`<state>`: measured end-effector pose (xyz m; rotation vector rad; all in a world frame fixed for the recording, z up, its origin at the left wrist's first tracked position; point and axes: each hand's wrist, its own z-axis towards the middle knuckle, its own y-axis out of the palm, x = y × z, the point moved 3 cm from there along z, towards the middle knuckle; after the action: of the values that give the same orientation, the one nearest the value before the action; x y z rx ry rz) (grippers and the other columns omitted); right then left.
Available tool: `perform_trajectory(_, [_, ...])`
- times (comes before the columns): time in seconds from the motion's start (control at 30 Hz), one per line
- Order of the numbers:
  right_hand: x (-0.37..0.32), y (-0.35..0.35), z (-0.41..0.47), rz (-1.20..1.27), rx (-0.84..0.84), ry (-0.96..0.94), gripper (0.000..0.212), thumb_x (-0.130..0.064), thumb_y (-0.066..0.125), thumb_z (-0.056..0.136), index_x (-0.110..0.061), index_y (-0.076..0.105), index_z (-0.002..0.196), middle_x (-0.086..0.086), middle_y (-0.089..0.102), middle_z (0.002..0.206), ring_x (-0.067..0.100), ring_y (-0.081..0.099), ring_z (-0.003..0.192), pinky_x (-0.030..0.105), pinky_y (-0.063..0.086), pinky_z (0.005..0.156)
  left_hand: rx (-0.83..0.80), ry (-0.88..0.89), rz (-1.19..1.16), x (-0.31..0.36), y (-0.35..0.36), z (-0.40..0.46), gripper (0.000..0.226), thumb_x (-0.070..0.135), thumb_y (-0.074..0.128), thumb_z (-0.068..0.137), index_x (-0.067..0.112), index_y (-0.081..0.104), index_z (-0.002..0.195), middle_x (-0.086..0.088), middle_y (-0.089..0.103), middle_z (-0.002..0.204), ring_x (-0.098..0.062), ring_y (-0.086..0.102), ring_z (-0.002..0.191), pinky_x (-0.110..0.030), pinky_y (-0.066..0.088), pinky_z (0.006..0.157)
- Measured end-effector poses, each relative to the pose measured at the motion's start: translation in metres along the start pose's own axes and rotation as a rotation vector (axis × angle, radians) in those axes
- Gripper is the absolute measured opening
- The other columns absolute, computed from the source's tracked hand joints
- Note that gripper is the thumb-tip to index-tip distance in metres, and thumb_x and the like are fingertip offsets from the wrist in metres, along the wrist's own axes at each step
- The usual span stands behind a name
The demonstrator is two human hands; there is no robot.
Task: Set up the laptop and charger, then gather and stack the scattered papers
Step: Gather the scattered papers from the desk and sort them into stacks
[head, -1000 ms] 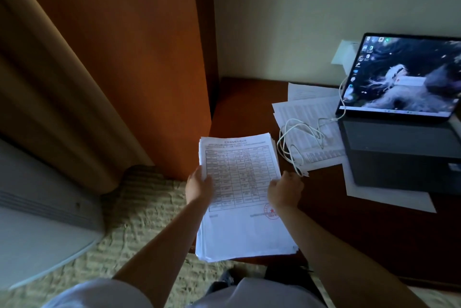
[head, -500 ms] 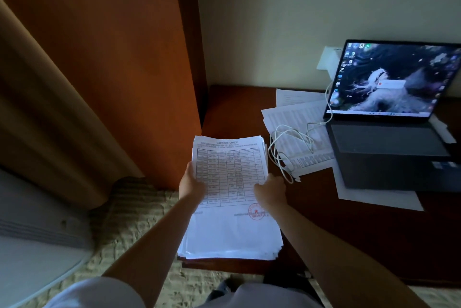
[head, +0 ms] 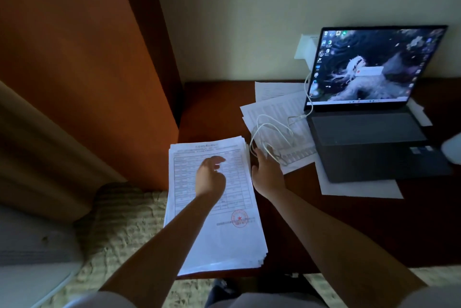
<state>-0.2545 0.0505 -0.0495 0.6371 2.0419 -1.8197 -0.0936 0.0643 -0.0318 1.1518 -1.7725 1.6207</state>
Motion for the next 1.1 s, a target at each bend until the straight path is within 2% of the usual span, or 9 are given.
perform_trajectory(0.07, [0.011,-0.009,0.006,-0.086,-0.020,0.026,0.061,-0.009,0.048,0.093,-0.022,0.025,0.147,0.007,0.024,0.155,0.025,0.029,0.141,0.039,0.037,0.108,-0.100,-0.041,-0.022,0.011,0.017,0.007,0.051,-0.015,0.038,0.079,0.015,0.064,0.111,0.000,0.063,0.114,-0.015,0.060,0.098,-0.021,0.048,0.072])
perform_trajectory(0.17, [0.029,-0.023,0.020,-0.170,-0.036,0.036,0.056,-0.005,0.054,0.089,-0.019,0.035,0.140,0.005,0.045,0.139,0.023,0.047,0.128,0.035,0.043,0.099,-0.199,-0.140,-0.058,0.021,0.038,0.017,0.048,-0.012,0.036,0.082,0.016,0.064,0.109,0.001,0.064,0.110,-0.017,0.062,0.099,-0.018,0.044,0.056])
perform_trajectory(0.3, [0.039,-0.027,0.040,-0.269,-0.153,0.023,0.034,-0.013,0.059,0.084,-0.014,0.054,0.118,0.004,0.052,0.117,0.024,0.057,0.107,0.036,0.049,0.089,-0.240,-0.203,-0.065,0.031,0.056,0.022,0.038,-0.008,0.046,0.084,0.016,0.064,0.109,0.002,0.064,0.105,-0.017,0.060,0.099,-0.019,0.046,0.065])
perform_trajectory(0.47, [0.042,-0.027,0.051,-0.355,-0.226,-0.078,0.022,-0.026,0.062,0.080,-0.016,0.055,0.098,0.000,0.059,0.090,0.020,0.062,0.086,0.031,0.051,0.074,-0.223,-0.272,-0.092,0.038,0.070,0.024,0.040,-0.008,0.046,0.083,0.013,0.061,0.113,-0.004,0.063,0.106,-0.022,0.061,0.097,-0.026,0.051,0.069])
perform_trajectory(0.57, [0.054,-0.036,0.057,-0.151,-0.048,-0.040,0.014,-0.023,0.055,0.088,-0.011,0.060,0.083,0.004,0.059,0.081,0.022,0.062,0.078,0.027,0.045,0.064,-0.203,-0.349,-0.168,0.040,0.078,0.028,0.038,-0.009,0.044,0.084,0.009,0.060,0.114,-0.008,0.064,0.106,-0.027,0.063,0.100,-0.036,0.053,0.081])
perform_trajectory(0.7, [0.078,-0.064,0.062,0.233,0.269,0.186,0.023,-0.021,0.049,0.095,-0.001,0.060,0.099,0.013,0.061,0.095,0.026,0.060,0.084,0.029,0.043,0.070,-0.175,-0.435,-0.186,0.055,0.097,0.039,0.042,0.002,0.045,0.087,0.013,0.056,0.126,-0.010,0.062,0.121,-0.028,0.061,0.108,-0.038,0.052,0.091])
perform_trajectory(0.9, [0.097,-0.073,0.068,0.182,0.187,0.182,0.026,-0.032,0.045,0.096,-0.009,0.058,0.096,0.006,0.063,0.088,0.023,0.063,0.081,0.041,0.052,0.077,-0.102,-0.693,-0.432,0.079,0.124,0.050,0.019,0.017,0.063,0.087,0.002,0.061,0.098,-0.008,0.065,0.083,-0.017,0.055,0.058,-0.023,0.041,0.049])
perform_trajectory(1.03, [0.100,-0.076,0.071,0.112,0.175,0.185,0.031,-0.038,0.043,0.093,-0.013,0.061,0.090,0.003,0.064,0.082,0.022,0.063,0.075,0.041,0.053,0.075,-0.002,-0.667,-0.241,0.084,0.126,0.059,0.030,0.023,0.068,0.082,0.000,0.055,0.095,-0.009,0.065,0.096,-0.028,0.064,0.089,-0.034,0.055,0.077])
perform_trajectory(1.1, [0.103,-0.077,0.071,0.078,0.151,0.169,0.034,-0.042,0.043,0.092,-0.014,0.062,0.086,0.002,0.064,0.080,0.021,0.062,0.074,0.040,0.054,0.073,-0.012,-0.643,-0.259,0.092,0.129,0.060,0.034,0.023,0.070,0.079,0.001,0.062,0.103,-0.011,0.068,0.097,-0.028,0.065,0.088,-0.039,0.057,0.081])
